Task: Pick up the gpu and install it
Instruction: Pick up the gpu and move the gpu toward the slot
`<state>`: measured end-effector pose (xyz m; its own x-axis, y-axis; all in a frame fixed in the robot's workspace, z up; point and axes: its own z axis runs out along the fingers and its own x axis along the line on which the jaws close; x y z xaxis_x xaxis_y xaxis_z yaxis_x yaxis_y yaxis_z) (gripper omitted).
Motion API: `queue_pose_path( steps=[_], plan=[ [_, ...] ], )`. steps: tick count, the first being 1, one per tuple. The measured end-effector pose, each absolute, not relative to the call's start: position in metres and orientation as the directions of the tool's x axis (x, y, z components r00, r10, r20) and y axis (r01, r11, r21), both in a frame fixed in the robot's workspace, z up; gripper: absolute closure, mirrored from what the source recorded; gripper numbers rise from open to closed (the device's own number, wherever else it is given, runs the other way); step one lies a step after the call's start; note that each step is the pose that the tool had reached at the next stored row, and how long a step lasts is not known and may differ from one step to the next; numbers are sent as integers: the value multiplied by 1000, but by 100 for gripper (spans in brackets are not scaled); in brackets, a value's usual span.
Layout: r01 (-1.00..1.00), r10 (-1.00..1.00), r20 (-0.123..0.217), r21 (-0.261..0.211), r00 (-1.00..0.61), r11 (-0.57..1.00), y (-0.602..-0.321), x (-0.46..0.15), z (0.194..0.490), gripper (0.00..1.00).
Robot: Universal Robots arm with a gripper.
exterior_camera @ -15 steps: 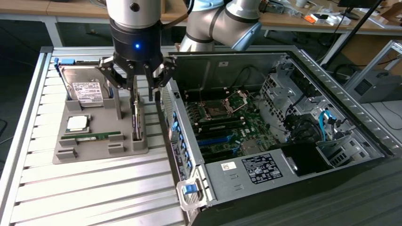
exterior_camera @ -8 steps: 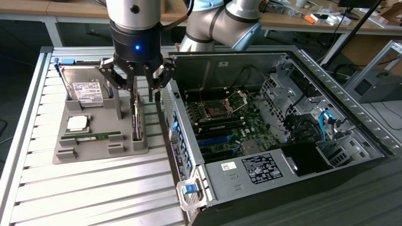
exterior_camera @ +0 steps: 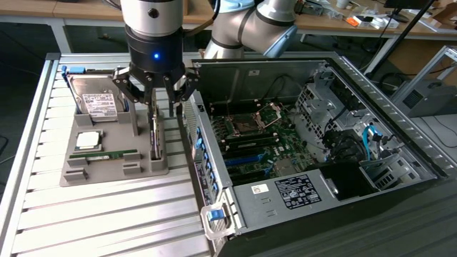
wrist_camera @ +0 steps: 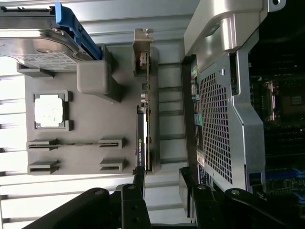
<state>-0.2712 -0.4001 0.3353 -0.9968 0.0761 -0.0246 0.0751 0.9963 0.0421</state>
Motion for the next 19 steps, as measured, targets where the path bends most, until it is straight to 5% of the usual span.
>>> queue_pose_path(
  steps=[19],
  plan=[
    [75, 76, -25, 42, -997, 996, -400, -271, 330, 58]
  ],
)
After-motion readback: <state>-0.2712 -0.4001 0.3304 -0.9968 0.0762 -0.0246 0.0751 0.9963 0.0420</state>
